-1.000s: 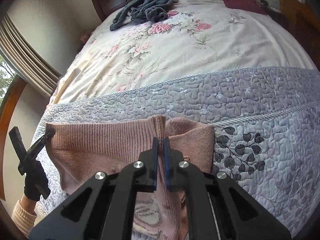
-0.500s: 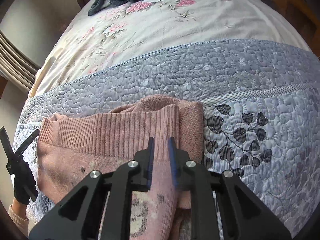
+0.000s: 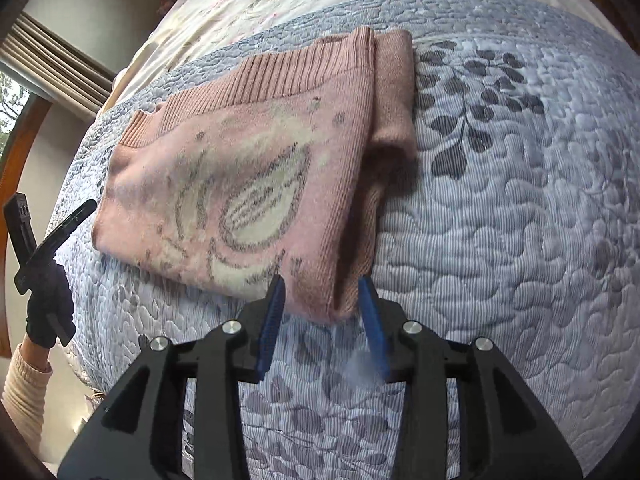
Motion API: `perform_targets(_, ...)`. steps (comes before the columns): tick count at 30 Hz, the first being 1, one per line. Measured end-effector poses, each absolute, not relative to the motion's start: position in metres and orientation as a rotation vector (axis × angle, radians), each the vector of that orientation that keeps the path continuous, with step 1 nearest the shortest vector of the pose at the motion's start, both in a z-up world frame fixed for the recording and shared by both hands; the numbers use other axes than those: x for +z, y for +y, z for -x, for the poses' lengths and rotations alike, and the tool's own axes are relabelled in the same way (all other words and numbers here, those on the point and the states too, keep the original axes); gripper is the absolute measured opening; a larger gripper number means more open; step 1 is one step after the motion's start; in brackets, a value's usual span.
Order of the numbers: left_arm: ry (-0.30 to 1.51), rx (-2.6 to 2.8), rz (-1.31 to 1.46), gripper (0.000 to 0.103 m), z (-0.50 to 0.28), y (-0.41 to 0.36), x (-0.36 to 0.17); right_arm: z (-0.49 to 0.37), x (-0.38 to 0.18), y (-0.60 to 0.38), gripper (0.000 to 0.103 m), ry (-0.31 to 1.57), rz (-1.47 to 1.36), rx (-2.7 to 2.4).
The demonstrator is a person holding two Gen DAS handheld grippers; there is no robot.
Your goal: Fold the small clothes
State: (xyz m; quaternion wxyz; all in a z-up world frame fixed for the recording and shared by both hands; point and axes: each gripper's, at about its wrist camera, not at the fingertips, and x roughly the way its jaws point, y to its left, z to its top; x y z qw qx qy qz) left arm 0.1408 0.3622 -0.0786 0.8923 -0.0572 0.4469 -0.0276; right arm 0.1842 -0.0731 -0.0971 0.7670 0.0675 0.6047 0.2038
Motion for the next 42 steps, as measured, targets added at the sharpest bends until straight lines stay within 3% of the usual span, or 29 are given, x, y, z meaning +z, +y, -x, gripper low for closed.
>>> perform_targets(3, 0.969, -0.049, 0.11, 0.05, -0.136, 0.356, -0.095, -0.182, -0.107, -0.068, 0.016, 1.338, -0.112, 0.417)
perform_targets(8, 1.01, -0.034, 0.113, 0.05, -0.135, 0.36, -0.112, -0.177, -0.091, -0.072, 0.011, 1.299, -0.118, 0.445)
perform_targets(10, 1.019, -0.036, 0.112, 0.05, -0.135, 0.361, -0.115, -0.177, -0.094, -0.075, 0.004, 1.318, -0.107, 0.43)
perform_targets(20, 1.028, -0.042, 0.086, 0.053, -0.136, 0.357, -0.12, -0.181, -0.12, -0.09, 0.005, 1.375, -0.179, 0.417)
perform_targets(24, 1.03, -0.046, 0.082, 0.053, -0.14, 0.351, -0.108, -0.189, -0.106, -0.098, 0.016, 1.363, -0.241, 0.436)
perform_targets(27, 0.993, -0.072, 0.08, 0.056, -0.148, 0.342, -0.092, -0.204, -0.088, -0.106, 0.046, 1.308, -0.3, 0.43)
perform_targets(28, 0.987, -0.074, 0.075, 0.057, -0.154, 0.339, -0.089, -0.21, -0.084, -0.109, 0.049, 1.296, -0.318, 0.427)
perform_targets(42, 1.017, -0.068, 0.087, 0.057, -0.202, 0.331, -0.107, -0.264, -0.123, -0.101, 0.054, 1.373, -0.436, 0.411)
